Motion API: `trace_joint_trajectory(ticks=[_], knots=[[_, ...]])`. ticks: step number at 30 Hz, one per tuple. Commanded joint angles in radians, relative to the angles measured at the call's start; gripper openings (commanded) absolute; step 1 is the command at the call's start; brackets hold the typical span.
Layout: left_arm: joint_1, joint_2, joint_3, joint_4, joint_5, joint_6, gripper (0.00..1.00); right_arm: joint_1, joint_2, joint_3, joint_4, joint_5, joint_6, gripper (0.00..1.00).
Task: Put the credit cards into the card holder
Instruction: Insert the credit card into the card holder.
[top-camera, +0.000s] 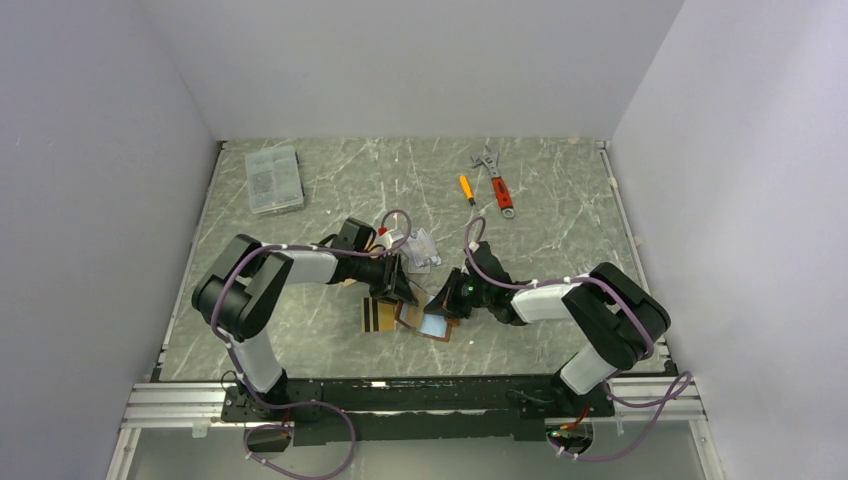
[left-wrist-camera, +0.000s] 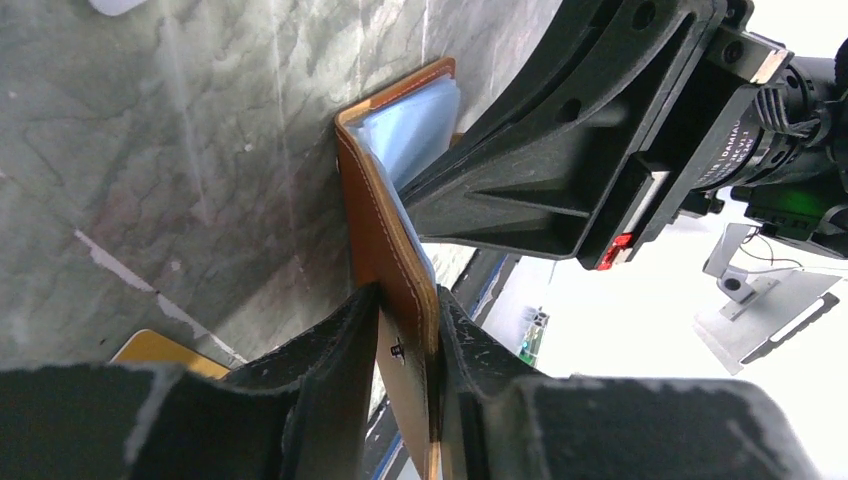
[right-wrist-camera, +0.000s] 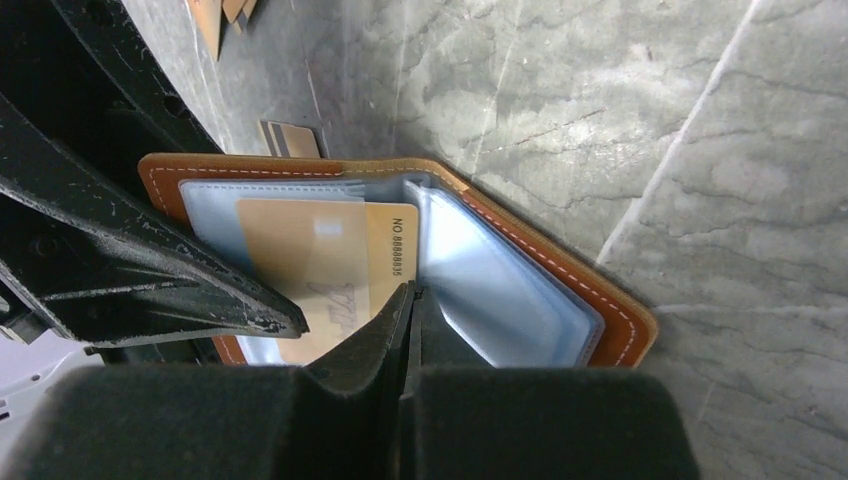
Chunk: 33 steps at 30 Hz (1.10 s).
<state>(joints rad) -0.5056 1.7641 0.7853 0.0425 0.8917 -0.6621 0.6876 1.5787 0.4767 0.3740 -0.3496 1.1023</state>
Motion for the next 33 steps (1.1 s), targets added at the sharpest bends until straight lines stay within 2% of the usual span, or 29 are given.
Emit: trace_joint_trajectory(ticks=[1,9,14,22,27,33], knots=[[-0.017,-0.013,0.043,-0.019,0.009,0.03,0.32,0.011,-0.04,0.046,-0.009,0.009,-0.005,0.0],[-0.019,-0.015,0.051,-0.04,-0.011,0.05,0.32,0.033,-0.021,0.087,-0.01,-0.003,0.007,0.0],[-0.017,-0.025,0.104,-0.231,-0.164,0.166,0.27,0.023,-0.045,0.048,-0.027,0.016,0.016,0.0],[-0.003,-0.042,0.126,-0.271,-0.205,0.202,0.29,0.011,-0.053,0.009,-0.043,0.015,0.021,0.0],[0.016,-0.092,0.152,-0.331,-0.242,0.266,0.33,0.009,-0.001,0.023,-0.029,-0.009,0.016,0.13],[0.026,-0.094,0.138,-0.343,-0.274,0.275,0.32,0.01,-0.013,0.032,-0.043,0.001,0.009,0.21]])
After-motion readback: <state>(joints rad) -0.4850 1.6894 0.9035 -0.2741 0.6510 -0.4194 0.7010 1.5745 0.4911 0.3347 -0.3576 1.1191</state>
